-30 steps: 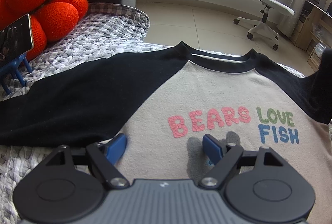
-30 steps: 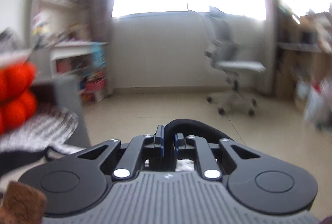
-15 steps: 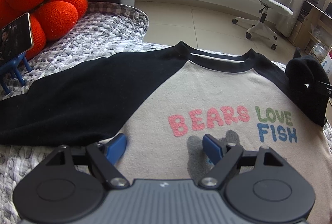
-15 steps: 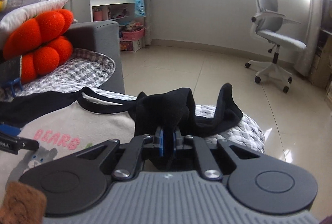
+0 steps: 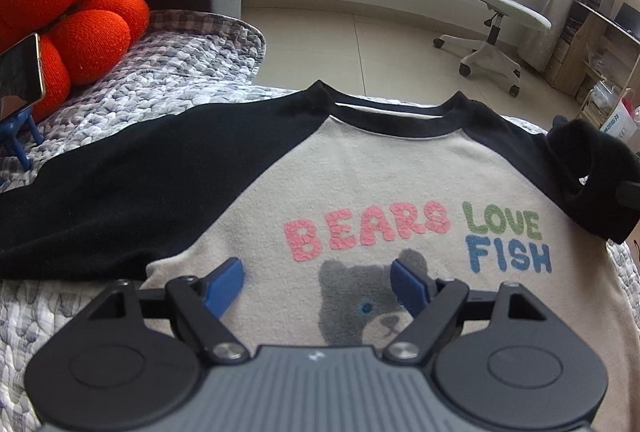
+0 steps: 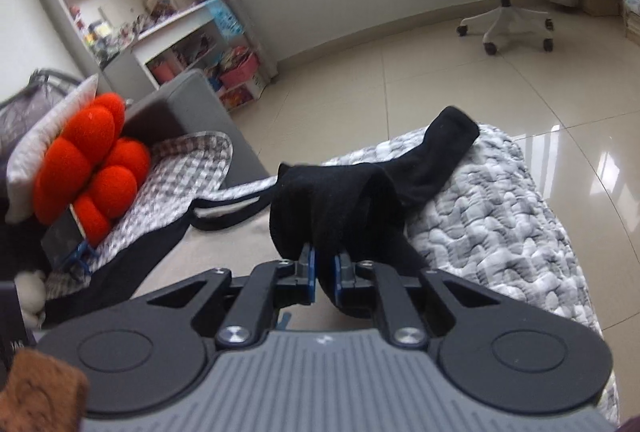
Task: Fold clothes
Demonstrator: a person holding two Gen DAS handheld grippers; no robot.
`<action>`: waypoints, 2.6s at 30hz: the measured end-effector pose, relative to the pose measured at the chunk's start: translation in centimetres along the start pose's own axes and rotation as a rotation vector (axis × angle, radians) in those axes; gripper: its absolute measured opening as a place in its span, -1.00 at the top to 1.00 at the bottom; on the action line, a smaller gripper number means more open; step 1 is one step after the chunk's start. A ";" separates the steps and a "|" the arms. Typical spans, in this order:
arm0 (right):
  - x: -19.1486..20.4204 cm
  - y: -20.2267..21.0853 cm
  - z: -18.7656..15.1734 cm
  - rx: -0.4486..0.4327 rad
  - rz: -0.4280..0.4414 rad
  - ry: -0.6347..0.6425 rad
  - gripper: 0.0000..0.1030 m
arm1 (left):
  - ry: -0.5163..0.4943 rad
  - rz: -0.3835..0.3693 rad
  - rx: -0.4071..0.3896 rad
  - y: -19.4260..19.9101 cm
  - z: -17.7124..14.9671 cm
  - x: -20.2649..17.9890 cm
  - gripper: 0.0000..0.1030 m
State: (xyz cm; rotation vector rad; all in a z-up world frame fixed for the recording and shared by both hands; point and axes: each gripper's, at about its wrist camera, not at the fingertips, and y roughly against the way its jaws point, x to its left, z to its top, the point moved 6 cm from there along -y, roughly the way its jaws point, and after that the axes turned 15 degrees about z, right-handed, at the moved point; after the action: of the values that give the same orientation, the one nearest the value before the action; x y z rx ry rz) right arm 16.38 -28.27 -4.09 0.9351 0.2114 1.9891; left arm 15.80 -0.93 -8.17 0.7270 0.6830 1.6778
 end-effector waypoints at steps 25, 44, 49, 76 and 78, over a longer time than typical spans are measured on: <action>-13.1 0.8 1.3 -0.206 -0.078 -0.480 -0.11 | 0.000 -0.006 0.009 0.1 0.0 0.1 -0.59; -6.3 5.2 6.5 -0.395 -0.259 -0.132 0.84 | -0.034 -0.006 0.006 -0.1 -0.1 -0.1 -0.61; -8.7 13.3 5.7 -0.559 -0.559 -0.131 0.84 | -0.053 0.001 0.002 -0.1 -0.2 -0.3 -0.62; 10.7 4.3 2.1 -0.382 0.025 0.799 0.79 | 0.218 -0.061 0.012 0.8 1.5 5.0 -0.63; 14.9 -0.6 -2.7 -0.143 0.165 0.993 0.79 | 0.297 -0.052 0.011 0.9 1.7 7.1 -0.63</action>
State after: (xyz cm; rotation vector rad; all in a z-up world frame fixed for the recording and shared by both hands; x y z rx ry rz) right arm 10.33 -15.58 1.68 -0.2013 0.5366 2.4343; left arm 15.26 5.91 -5.60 0.4659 0.9109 1.7522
